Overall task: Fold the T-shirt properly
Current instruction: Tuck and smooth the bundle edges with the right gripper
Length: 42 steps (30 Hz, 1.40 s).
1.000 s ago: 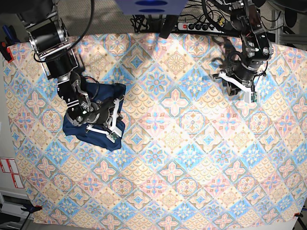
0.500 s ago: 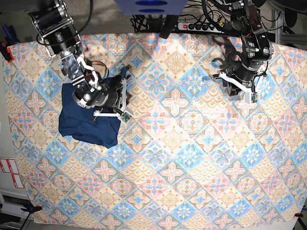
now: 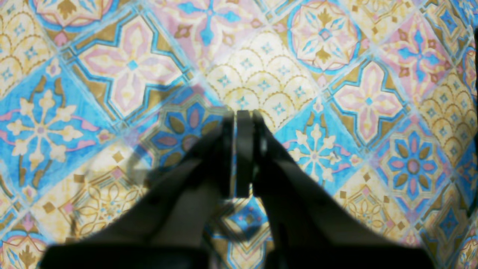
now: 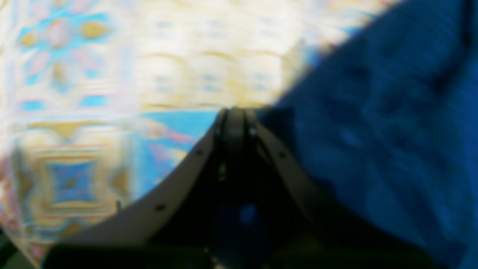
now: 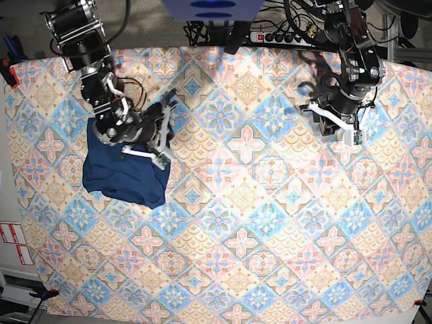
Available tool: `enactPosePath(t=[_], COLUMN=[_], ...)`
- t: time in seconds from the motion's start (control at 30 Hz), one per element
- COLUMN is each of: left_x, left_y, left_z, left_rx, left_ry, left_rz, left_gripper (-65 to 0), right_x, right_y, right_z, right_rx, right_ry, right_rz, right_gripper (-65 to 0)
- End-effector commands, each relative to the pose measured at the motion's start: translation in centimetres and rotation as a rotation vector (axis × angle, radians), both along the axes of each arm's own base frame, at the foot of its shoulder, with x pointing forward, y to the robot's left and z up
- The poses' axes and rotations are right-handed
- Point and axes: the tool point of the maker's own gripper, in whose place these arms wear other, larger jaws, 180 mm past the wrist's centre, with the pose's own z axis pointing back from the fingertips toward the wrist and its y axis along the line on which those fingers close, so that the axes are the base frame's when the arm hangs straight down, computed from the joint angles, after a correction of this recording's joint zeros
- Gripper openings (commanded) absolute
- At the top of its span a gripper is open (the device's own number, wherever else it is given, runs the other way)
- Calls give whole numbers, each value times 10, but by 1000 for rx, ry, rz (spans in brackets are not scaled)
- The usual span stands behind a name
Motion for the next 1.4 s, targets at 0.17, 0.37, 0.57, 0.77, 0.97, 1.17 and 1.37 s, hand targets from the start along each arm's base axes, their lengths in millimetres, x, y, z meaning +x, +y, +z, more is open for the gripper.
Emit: enactPosePath(t=[0.17,0.37,0.57,0.77,0.97,1.17,1.37], left_x=[7,7,6,4,4,4,-1], left_y=[1,1,1,1,0,-1,-1], left_z=[10,10,10,9,10,12,11], left_rx=[5,5,6,6,6,-22,-18], left_ry=[-42,-43,-41,-36,-39,-48,-41], left_rz=[-3,-4,-6,-6,-9,-9,-8], left_gripper=[-650,-650,-650,-650,-650,-650,-650], right_x=[8,27,31,38,36,37,24], right_y=[-48,-56,-61,-54,-41,-49,-64], right_z=[-10,-7,-8,4,18,47,78], right_rx=[-54,-51,-56,-45,-28,-27,-45], right_ry=[8,-15,-11,-51,-99,-180,-236], right_rz=[-110,-132,-143,-126,-94,-103,-153], right_gripper=[-650,-650,-650,-650,-650,-650,-650])
